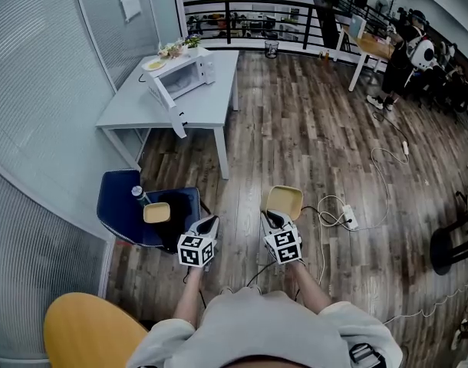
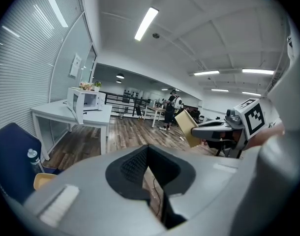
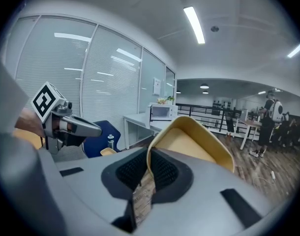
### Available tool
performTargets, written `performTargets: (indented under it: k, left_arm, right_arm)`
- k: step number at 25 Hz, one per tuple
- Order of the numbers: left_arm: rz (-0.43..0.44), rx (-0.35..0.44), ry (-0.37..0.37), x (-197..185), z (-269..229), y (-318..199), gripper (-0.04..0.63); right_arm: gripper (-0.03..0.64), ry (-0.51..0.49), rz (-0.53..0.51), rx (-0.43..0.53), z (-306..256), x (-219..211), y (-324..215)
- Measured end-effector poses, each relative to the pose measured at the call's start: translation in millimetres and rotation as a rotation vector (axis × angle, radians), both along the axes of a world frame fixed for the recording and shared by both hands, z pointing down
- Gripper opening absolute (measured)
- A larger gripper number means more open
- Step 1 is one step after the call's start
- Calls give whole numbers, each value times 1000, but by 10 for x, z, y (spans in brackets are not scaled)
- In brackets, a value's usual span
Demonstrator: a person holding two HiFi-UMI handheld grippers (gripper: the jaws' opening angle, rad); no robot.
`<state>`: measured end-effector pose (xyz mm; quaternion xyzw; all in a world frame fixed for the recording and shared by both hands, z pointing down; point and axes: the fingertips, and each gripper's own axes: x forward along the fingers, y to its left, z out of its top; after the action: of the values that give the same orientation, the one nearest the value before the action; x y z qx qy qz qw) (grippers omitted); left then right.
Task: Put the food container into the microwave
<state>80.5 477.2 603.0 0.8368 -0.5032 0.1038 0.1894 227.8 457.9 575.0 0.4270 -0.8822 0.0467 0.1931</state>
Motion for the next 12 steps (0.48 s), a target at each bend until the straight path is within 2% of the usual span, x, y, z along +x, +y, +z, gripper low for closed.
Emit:
performTargets:
  k: [12]
  left_arm:
    - [-5,-11,2,350,134,-84,11]
  right_arm:
    - [28,-3,-10,-7,119,283,-103]
